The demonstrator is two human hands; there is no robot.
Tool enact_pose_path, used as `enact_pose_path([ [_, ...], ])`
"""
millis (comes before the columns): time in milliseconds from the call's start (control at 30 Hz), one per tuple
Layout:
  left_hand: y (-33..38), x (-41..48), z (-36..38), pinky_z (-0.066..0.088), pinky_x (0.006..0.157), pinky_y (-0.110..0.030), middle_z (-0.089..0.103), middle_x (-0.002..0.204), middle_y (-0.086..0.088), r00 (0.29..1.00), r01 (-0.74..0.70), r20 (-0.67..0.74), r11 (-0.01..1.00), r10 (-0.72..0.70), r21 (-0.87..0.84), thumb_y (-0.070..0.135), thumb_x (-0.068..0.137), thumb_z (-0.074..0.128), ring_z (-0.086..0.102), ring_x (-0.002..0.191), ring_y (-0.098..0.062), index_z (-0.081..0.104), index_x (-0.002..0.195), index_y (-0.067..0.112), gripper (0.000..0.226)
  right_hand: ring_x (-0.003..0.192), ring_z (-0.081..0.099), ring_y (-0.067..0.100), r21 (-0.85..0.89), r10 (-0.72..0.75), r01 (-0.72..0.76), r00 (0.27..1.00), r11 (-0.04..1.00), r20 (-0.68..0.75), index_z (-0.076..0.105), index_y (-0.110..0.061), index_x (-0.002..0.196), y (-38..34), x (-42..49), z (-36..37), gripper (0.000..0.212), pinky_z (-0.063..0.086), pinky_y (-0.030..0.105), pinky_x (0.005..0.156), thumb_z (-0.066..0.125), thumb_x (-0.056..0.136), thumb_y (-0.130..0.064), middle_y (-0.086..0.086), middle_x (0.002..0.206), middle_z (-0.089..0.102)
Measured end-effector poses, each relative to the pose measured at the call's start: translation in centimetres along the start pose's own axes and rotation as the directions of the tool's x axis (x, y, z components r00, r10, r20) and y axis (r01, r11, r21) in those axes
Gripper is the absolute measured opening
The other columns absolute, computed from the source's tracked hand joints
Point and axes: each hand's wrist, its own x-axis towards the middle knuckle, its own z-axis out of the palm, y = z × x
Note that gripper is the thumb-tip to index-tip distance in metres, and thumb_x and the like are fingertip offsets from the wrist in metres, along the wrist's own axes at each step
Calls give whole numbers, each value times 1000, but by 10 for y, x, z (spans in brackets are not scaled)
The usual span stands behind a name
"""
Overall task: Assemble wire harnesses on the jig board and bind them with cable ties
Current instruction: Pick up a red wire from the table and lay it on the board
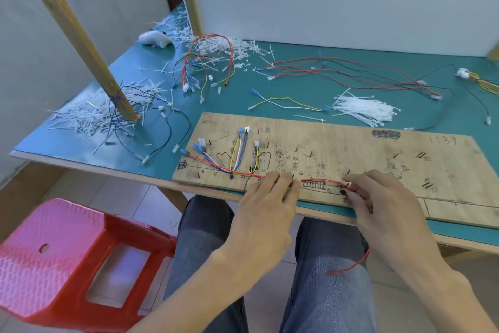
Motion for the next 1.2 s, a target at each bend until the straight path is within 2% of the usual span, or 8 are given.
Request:
enact_pose_path([
  [200,-3,-2,4,47,104,-39,47,141,1,999,-21,-27,999,20,-28,11,73,73,46,129,-24,50,145,14,75,94,63,24,41,36,-34,998,999,-42,75,-16,118,1,-3,-1,34,49,35,78,69,92,5,-6,99,69],
  [333,-2,1,6,46,106,-39,48,143,2,999,-5,-47,998,3,-57,12,76,73,46,132,-23,51,146,14,73,96,63,33,-23,23,-23,1000,999,-18,77,-12,112,-1,0,-2,38,55,45,78,64,88,15,3,101,73],
  [533,-3,1,8,43,111,-41,42,148,-5,999,-1,-54,997,-3,-74,8,75,72,41,137,-27,44,154,20,84,97,52,20,-66,24,-23,1000,998,12,75,-22,117,2,5,-7,47,54,44,70,65,85,11,-10,98,67],
  [667,-8,6,2,48,105,-38,48,142,-5,997,-7,-78,997,2,-73,7,70,74,47,132,-26,48,149,19,83,95,56,14,54,12,-7,996,999,-83,75,-26,107,0,16,-9,35,49,35,78,68,88,2,-20,94,64],
  [800,-13,19,-5,46,100,-33,53,133,7,997,-30,-66,998,27,-51,9,79,65,47,127,-19,49,142,24,67,81,65,2,370,141,-102,987,923,-79,77,-35,95,-3,51,-8,20,45,10,72,72,89,-17,-25,87,71],
  [1000,-18,39,-21,41,97,-35,60,119,8,998,-47,-42,998,48,41,11,84,58,53,114,-21,42,146,32,68,64,65,11,690,367,-331,925,643,101,80,-26,79,5,122,15,20,53,35,67,71,96,-32,-1,75,77],
  [1100,-23,50,-33,48,87,-37,68,112,5,1000,-7,7,1000,7,-25,10,85,53,61,107,-23,47,144,38,66,55,61,5,692,436,-385,893,610,112,80,-24,77,10,135,32,26,46,25,60,68,98,-35,-1,66,74],
  [1200,-30,76,-46,56,79,-37,72,90,2,993,97,-54,979,-108,-178,23,89,48,65,86,-22,65,125,38,42,49,59,0,668,437,-344,899,660,31,78,-25,76,13,132,44,27,42,11,51,67,96,-39,-5,58,71],
])
